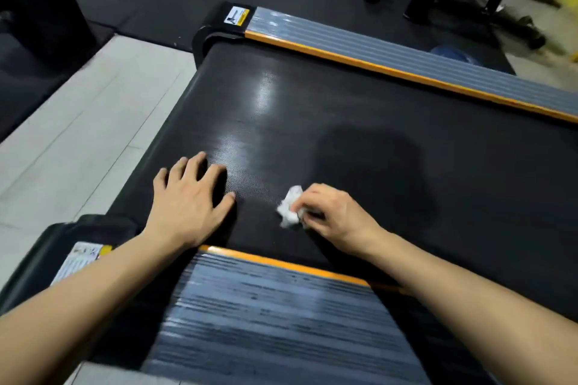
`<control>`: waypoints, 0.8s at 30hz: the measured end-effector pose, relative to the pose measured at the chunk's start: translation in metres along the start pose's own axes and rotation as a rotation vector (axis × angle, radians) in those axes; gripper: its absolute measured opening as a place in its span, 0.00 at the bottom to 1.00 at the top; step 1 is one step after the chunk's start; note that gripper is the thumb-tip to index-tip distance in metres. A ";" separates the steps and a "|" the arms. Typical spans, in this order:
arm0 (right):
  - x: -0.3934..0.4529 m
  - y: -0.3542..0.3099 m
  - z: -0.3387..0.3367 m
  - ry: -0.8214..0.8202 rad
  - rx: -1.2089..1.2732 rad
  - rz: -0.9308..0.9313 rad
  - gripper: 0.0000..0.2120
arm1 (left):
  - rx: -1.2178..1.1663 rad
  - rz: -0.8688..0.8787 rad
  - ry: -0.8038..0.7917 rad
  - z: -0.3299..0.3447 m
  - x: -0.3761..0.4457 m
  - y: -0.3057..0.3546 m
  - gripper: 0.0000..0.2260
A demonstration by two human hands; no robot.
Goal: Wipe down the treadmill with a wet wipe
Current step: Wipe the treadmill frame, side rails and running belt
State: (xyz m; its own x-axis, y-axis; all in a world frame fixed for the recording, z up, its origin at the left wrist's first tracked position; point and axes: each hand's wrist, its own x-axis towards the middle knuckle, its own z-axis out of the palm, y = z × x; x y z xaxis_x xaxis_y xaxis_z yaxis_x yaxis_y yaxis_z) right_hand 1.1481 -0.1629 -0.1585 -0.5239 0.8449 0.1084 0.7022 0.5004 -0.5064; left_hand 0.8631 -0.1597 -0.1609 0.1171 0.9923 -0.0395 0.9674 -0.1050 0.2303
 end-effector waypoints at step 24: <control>0.337 0.110 -0.009 0.307 0.033 0.545 0.09 | 0.124 0.026 0.030 0.023 0.105 0.005 0.28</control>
State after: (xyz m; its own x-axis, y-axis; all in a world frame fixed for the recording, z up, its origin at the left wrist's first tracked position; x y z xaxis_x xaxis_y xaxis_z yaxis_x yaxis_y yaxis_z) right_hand 1.0529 0.1781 -0.1700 0.0707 0.9953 0.0655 0.8119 -0.0192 -0.5835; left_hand 0.8853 -0.0573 -0.1867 0.1373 0.9905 -0.0055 0.9847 -0.1359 0.1090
